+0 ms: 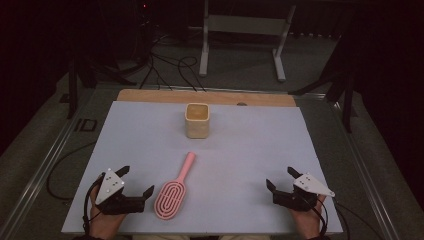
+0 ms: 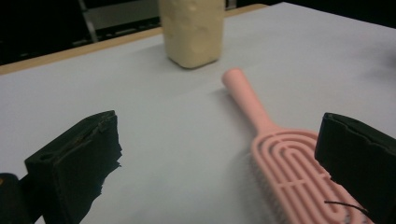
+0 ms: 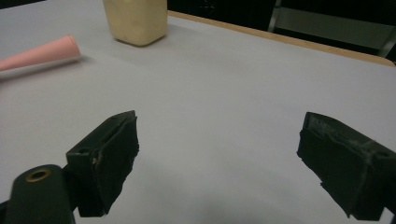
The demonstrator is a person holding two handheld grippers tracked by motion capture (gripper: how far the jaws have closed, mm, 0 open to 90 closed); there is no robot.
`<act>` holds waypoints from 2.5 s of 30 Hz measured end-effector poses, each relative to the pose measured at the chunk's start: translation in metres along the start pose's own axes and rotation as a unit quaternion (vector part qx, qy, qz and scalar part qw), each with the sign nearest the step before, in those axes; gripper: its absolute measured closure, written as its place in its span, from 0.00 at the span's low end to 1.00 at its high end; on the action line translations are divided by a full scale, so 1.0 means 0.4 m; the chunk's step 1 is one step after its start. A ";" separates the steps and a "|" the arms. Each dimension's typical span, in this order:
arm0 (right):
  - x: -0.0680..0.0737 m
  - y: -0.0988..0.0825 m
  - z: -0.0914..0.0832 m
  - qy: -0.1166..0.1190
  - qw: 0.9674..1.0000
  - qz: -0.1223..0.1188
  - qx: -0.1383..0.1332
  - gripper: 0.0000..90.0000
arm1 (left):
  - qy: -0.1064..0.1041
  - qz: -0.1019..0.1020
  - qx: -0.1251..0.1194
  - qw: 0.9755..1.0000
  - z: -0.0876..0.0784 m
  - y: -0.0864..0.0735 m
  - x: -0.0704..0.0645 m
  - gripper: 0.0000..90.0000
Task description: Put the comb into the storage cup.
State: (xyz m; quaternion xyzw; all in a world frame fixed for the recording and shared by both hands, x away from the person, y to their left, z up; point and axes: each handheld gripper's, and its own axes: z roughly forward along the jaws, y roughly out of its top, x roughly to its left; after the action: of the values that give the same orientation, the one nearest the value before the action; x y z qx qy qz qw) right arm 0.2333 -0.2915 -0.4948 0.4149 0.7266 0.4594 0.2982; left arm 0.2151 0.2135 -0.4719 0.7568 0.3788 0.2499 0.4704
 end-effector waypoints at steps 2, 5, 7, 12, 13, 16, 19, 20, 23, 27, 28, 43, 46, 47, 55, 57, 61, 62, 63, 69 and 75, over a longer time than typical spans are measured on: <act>0.000 0.000 0.000 0.000 1.000 0.001 0.000 0.13 | -0.006 0.004 0.006 1.000 0.007 0.002 -0.007 0.01; 0.000 -0.001 0.001 0.001 1.000 0.001 0.001 0.13 | -0.011 0.007 0.012 1.000 0.018 0.004 -0.014 0.01; 0.001 -0.001 0.002 0.002 1.000 -0.001 0.002 0.13 | -0.014 0.005 0.016 1.000 0.023 0.005 -0.018 0.01; 0.003 -0.001 0.004 0.003 1.000 -0.001 0.003 0.13 | -0.027 0.000 0.019 0.999 0.040 0.015 -0.030 0.02; 0.003 -0.001 0.005 0.004 1.000 -0.002 0.003 0.13 | -0.028 0.001 0.020 0.999 0.044 0.017 -0.032 0.02; 0.004 -0.001 0.005 0.004 1.000 -0.003 0.004 0.13 | -0.031 0.005 0.025 0.999 0.060 0.023 -0.041 0.02; 0.005 0.000 0.005 0.005 1.000 -0.002 0.003 0.13 | -0.037 0.003 0.028 0.999 0.076 0.028 -0.049 0.02; 0.005 -0.001 0.005 0.004 1.000 -0.002 0.003 0.13 | -0.039 0.003 0.029 0.999 0.080 0.029 -0.052 0.02; 0.004 -0.001 0.005 0.005 1.000 -0.002 0.003 0.13 | -0.046 0.005 0.034 0.998 0.091 0.029 -0.064 0.02; 0.004 -0.001 0.005 0.005 1.000 -0.002 0.003 0.13 | -0.053 0.008 0.032 0.998 0.097 0.029 -0.079 0.04; 0.004 -0.001 0.005 0.004 1.000 -0.003 0.004 0.13 | -0.057 0.006 0.032 0.998 0.098 0.029 -0.081 0.04; 0.006 -0.002 0.008 0.006 1.000 -0.005 0.006 0.14 | -0.092 -0.001 0.059 0.994 0.132 0.030 -0.123 0.08; 0.005 -0.003 0.008 0.005 1.000 -0.006 0.007 0.14 | -0.098 -0.001 0.069 0.993 0.140 0.028 -0.134 0.13; 0.005 -0.003 0.008 0.005 1.000 -0.006 0.007 0.14 | -0.098 -0.002 0.071 0.993 0.142 0.028 -0.138 0.14; 0.004 -0.002 0.007 0.004 1.000 -0.005 0.006 0.14 | -0.093 -0.008 0.104 0.990 0.160 0.020 -0.171 0.39; 0.004 -0.002 0.006 0.004 1.000 -0.005 0.006 0.14 | -0.105 -0.008 0.109 0.988 0.163 0.019 -0.179 0.49; 0.004 -0.003 0.006 0.004 1.000 -0.003 0.006 0.14 | -0.125 -0.001 0.120 0.985 0.166 0.017 -0.194 0.70; 0.004 -0.002 0.006 0.004 1.000 -0.003 0.005 0.14 | -0.128 0.000 0.123 0.984 0.167 0.016 -0.195 0.76; 0.004 -0.002 0.005 0.004 1.000 -0.003 0.005 0.14 | -0.129 -0.002 0.126 0.984 0.168 0.015 -0.195 0.80; 0.003 -0.002 0.005 0.004 1.000 -0.005 0.004 0.14 | -0.147 -0.004 0.127 0.981 0.162 0.020 -0.204 0.98; 0.003 -0.002 0.005 0.004 1.000 -0.006 0.004 0.14 | -0.142 0.002 0.160 0.977 0.174 0.013 -0.214 1.00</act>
State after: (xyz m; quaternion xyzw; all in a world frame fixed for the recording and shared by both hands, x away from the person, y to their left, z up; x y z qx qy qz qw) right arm 0.2341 -0.2899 -0.4965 0.4099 0.7320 0.4565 0.2962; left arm 0.2175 0.1067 -0.4992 0.8509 0.3413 0.0770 0.3918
